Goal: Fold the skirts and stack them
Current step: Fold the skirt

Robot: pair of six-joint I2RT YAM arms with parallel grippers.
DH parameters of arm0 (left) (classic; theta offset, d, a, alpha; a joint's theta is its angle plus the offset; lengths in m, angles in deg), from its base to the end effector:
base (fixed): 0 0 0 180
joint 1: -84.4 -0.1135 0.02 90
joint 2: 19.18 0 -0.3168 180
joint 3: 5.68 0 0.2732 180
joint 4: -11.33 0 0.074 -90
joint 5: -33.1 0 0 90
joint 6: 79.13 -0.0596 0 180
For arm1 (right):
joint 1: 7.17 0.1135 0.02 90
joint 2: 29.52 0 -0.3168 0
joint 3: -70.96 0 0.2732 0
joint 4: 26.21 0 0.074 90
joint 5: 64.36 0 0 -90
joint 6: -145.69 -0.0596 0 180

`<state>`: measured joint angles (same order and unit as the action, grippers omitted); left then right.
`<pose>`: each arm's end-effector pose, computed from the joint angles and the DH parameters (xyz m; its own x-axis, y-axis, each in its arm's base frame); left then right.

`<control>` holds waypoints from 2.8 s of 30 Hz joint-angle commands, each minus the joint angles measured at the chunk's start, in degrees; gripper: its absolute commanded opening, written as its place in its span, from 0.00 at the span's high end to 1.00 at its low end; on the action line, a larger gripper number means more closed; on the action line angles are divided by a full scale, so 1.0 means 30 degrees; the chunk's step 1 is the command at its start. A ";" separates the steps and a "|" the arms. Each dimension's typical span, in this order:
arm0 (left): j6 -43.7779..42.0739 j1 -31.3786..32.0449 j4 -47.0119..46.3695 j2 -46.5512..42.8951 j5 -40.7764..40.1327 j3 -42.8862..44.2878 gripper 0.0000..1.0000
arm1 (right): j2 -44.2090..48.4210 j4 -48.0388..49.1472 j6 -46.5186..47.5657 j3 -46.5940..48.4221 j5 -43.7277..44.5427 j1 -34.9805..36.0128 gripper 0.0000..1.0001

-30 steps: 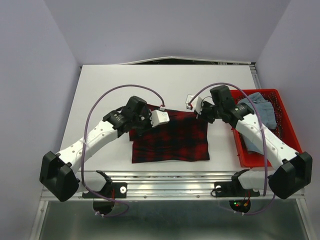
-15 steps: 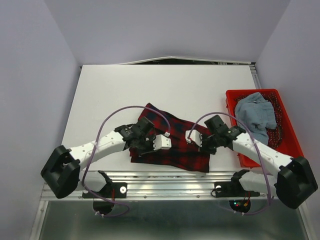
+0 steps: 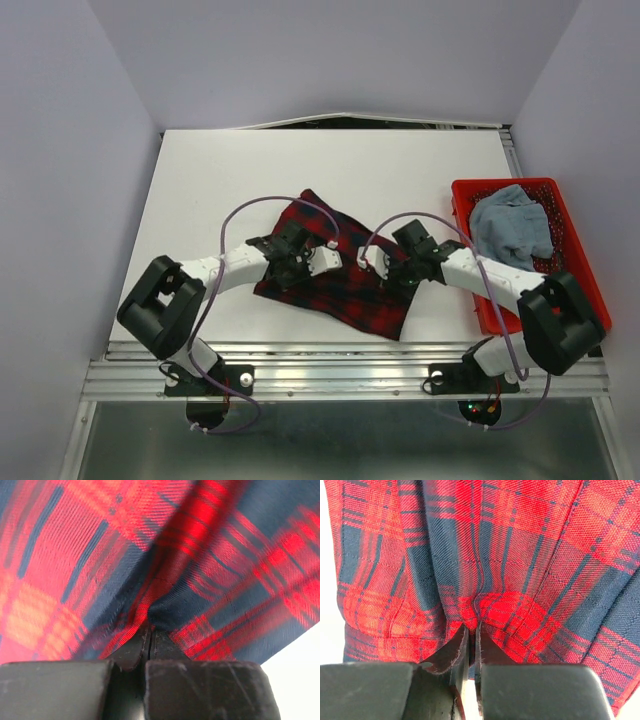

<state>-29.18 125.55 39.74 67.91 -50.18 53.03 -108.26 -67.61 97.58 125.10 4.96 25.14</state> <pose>0.2343 -0.2140 0.1886 -0.0307 0.8755 -0.4823 0.9426 0.1859 0.2775 0.2079 0.1564 0.1919 -0.1598 -0.8402 -0.5182 -0.9782 0.2054 -0.0314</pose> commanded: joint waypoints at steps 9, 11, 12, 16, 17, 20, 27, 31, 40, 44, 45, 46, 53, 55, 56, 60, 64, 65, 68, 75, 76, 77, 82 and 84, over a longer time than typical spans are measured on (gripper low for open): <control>-0.0594 -0.4106 0.0410 -0.0874 -0.1480 0.1710 0.88 | -0.2524 0.3506 -0.1510 0.5488 0.1856 0.0097 0.63; -0.0361 -0.4135 0.0646 -0.1864 -0.1013 0.1885 0.44 | -0.1651 0.3389 -0.2300 0.5694 0.2062 0.0097 0.30; -0.0360 -0.4164 0.0705 -0.2335 -0.0778 0.1974 0.33 | -0.1296 0.3243 -0.2564 0.5752 0.2033 0.0097 0.26; -0.0739 -0.4135 0.1260 -0.5000 0.1792 0.3694 0.16 | 0.0755 0.2188 -0.4496 0.5782 0.1682 -0.0748 0.19; -0.0654 -0.4048 0.1320 -0.5238 0.2238 0.4167 0.16 | 0.1048 0.2100 -0.4935 0.5782 0.1594 -0.1100 0.19; -0.0478 -0.3435 0.1700 -0.4980 0.3032 0.6067 0.18 | 0.1577 0.1865 -0.7423 0.5636 0.0658 -0.2736 0.20; 0.0019 0.1836 -0.0254 -0.2373 0.0896 0.7189 0.33 | 0.0789 0.1542 -1.2726 0.3734 -0.2767 -0.4997 0.45; -0.0242 0.2720 -0.1606 -0.0846 0.1041 0.7249 0.42 | 0.0115 0.1601 -1.4600 0.3088 -0.4672 -0.5762 0.66; -0.1912 0.4302 -0.4363 0.1463 0.1804 0.6895 0.41 | -0.2547 0.3853 -1.7916 0.1741 -0.5409 -0.5996 0.86; -0.2527 0.4595 -0.4451 0.2521 0.1832 0.7072 0.41 | -0.3224 0.4646 -1.8269 0.1476 -0.5292 -0.5996 0.86; -0.2644 0.4624 -0.4451 0.2668 0.1832 0.7130 0.41 | -0.3371 0.4793 -1.8357 0.1447 -0.5205 -0.5996 0.86; -0.2703 0.4683 -0.4480 0.3076 0.1832 0.7218 0.41 | -0.3663 0.5084 -1.8386 0.1388 -0.5117 -0.5996 0.86; -0.2411 0.4684 -0.5415 0.4250 0.1422 0.7277 0.40 | -0.4778 0.6668 -1.9089 0.0831 -0.4823 -0.6201 0.87; -0.2382 0.4712 -0.5651 0.4513 0.1276 0.7307 0.52 | -0.4692 0.6611 -1.9322 0.0919 -0.4939 -0.6202 0.88; -0.2381 0.4713 -0.5652 0.4573 0.1246 0.7278 0.52 | -0.4517 0.6582 -1.9411 0.0919 -0.4911 -0.6202 0.88; -0.2469 0.4684 -0.5652 0.4662 0.1363 0.7219 0.75 | -0.3228 0.6347 -2.0230 0.0773 -0.4969 -0.6377 0.85; -0.2616 0.4713 -0.5565 0.4516 0.1539 0.7130 0.87 | -0.2932 0.6755 -2.1373 0.0889 -0.5815 -0.6377 0.83; -0.2645 0.4713 -0.5506 0.4457 0.1568 0.7131 0.90 | -0.3136 0.6786 -2.1433 0.1093 -0.5877 -0.6377 0.83; -0.2499 0.4713 -0.5271 0.4369 0.1451 0.7451 1.00 | -0.4190 0.6845 -2.1054 0.1241 -0.5907 -0.6377 0.85; -0.1855 0.4712 -0.4627 0.4047 0.1451 0.7863 1.00 | -0.5072 0.6875 -2.0555 0.1095 -0.5117 -0.6377 0.88; -0.1854 0.4713 -0.4598 0.4047 0.1451 0.7834 1.00 | -0.5014 0.6584 -2.0236 0.1182 -0.4768 -0.6377 0.88; -0.1854 0.4713 -0.4568 0.3989 0.1393 0.7863 1.00 | -0.4955 0.6349 -2.0029 0.1212 -0.4706 -0.6377 0.88; -0.1971 0.4713 -0.4539 0.3900 0.1421 0.7863 1.00 | -0.3551 0.4681 -1.9588 0.1300 -0.3623 -0.6553 0.91; -0.1942 0.4713 -0.4481 0.3812 0.1510 0.7921 1.00 | -0.3022 0.4385 -1.9559 0.1387 -0.2863 -0.6553 0.93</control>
<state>-35.45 139.40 26.45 82.27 -46.57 74.18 -121.81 -51.83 37.10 127.75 -8.14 6.00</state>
